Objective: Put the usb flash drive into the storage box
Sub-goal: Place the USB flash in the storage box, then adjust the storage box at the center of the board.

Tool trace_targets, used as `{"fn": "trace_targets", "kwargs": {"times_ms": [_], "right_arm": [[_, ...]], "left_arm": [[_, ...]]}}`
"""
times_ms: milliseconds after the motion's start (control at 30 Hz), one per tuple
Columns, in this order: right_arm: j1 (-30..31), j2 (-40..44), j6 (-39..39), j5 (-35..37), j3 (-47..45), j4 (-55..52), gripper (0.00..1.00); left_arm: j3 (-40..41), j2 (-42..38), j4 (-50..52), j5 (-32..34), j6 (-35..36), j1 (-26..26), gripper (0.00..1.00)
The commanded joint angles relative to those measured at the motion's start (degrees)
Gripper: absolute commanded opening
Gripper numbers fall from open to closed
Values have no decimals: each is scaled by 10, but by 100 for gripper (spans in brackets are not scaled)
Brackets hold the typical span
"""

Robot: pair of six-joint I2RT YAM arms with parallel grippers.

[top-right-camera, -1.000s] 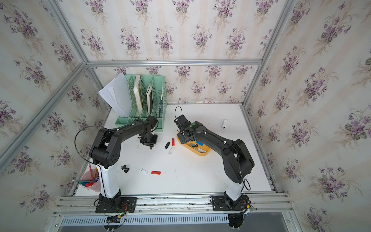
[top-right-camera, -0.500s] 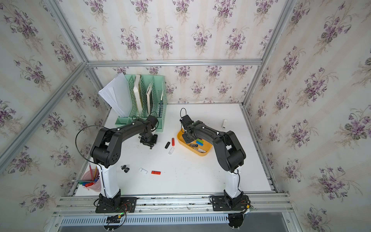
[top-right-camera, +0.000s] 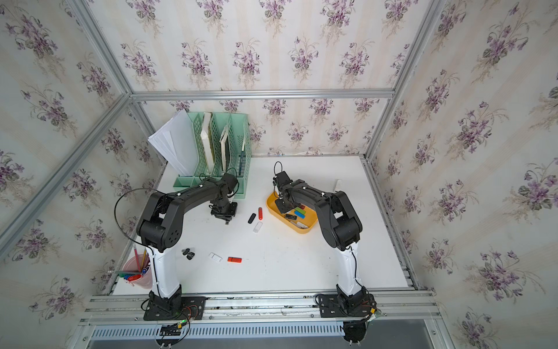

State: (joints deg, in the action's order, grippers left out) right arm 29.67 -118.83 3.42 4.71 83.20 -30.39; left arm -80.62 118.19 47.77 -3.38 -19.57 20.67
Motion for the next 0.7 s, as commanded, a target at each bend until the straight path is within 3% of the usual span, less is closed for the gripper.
{"fn": "trace_targets", "kwargs": {"times_ms": [0,100,400,533,667], "right_arm": [[-3,3,0,6,1,-4,33],[-3,28,-4,3,-4,0,42],[-15,112,-26,29,3,-31,49],[-63,119,-66,87,3,-64,56],[-118,135,-102,91,-27,-62,62]], "left_arm": [[17,33,28,-12,-5,3,25],[17,31,29,-13,-5,6,25],[7,13,48,-13,-6,10,24],[1,3,57,-14,-7,15,24],[-2,-7,64,-14,-10,21,24]]}}
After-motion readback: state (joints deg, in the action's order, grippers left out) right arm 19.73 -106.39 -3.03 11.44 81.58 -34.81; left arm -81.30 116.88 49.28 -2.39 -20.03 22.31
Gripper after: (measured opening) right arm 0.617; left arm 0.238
